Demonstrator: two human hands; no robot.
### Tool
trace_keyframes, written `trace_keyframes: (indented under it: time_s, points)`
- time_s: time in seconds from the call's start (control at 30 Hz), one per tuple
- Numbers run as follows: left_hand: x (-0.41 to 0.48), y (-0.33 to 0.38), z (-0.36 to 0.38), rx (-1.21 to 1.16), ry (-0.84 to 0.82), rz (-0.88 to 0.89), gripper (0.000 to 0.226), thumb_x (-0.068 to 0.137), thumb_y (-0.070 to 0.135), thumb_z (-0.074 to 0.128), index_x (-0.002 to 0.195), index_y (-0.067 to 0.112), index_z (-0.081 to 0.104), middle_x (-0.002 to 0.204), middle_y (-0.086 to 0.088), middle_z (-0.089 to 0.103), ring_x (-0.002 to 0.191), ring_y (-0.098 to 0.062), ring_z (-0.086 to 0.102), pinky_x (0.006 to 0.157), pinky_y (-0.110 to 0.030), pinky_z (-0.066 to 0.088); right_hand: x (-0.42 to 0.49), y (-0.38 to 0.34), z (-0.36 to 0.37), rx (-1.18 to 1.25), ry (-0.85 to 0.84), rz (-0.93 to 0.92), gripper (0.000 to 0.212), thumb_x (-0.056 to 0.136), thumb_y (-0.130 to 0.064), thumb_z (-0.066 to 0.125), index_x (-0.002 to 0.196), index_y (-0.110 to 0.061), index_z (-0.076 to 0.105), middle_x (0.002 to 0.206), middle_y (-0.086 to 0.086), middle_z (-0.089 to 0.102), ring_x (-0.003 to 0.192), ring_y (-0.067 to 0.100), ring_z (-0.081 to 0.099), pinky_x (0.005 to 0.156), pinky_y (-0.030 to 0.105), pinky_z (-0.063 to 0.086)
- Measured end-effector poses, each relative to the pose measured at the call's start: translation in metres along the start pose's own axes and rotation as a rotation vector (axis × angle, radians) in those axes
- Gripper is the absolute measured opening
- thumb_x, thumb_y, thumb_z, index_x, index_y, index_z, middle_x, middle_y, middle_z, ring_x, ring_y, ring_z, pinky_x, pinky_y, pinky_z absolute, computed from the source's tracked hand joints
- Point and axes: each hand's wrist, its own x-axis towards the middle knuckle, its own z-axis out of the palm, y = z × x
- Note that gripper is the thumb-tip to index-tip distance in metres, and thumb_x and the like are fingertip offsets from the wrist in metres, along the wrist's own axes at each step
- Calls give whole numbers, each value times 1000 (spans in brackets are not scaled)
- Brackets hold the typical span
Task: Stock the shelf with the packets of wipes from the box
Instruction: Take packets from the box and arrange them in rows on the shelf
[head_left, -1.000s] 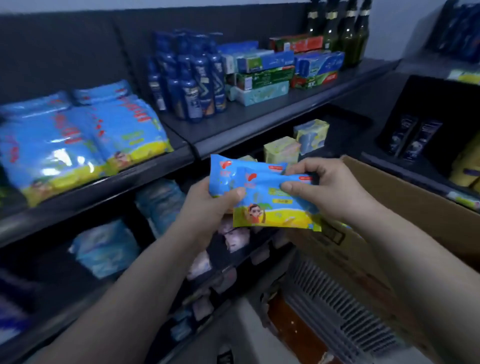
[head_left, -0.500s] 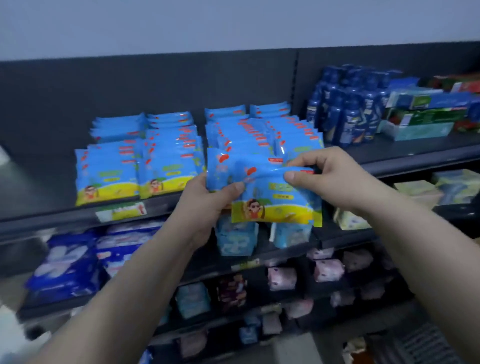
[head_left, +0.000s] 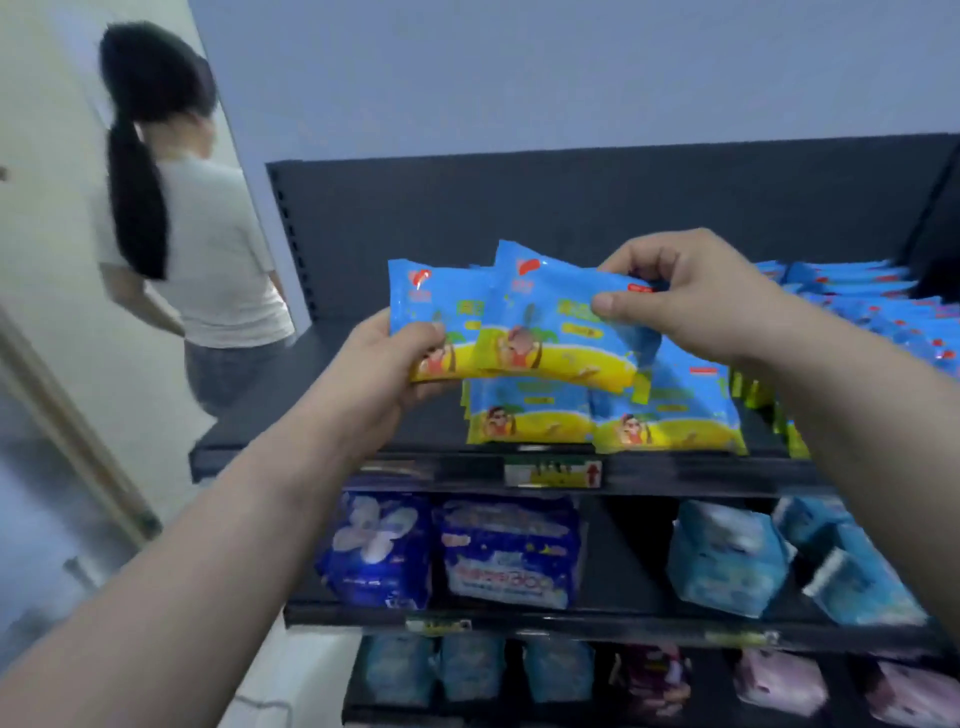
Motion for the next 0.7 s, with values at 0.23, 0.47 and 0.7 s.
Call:
trace_keyframes:
  time_s: [0.23,0.47,0.7]
  points:
    - [50,-9,-84,38,86,-5,26,90,2,53,115,4,60,101,-3,70,83,-12,66,79,-24,54,67,-8,42,-8,9,-24,8,78,-19,72,77,-19,65,76,9,69,67,25,60,69,57,52]
    - [87,-9,-120,112,184,-53,31,87,-3,57,118,4,59,115,-14,66,94,-22,65,94,-35,51,121,-14,57,6,24,-60,10,83,-16,69,78,-21,62,78,4,68,60,5,59,56,27,52]
    - [131,-27,-148,123,161,-171,29,92,-6,49,111,15,58,92,0,69,72,-8,68,63,-21,56,158,-8,92,53,-27,-12,10,84,-14,68,79,-21,62,83,6,69,72,16,62,77,39,54]
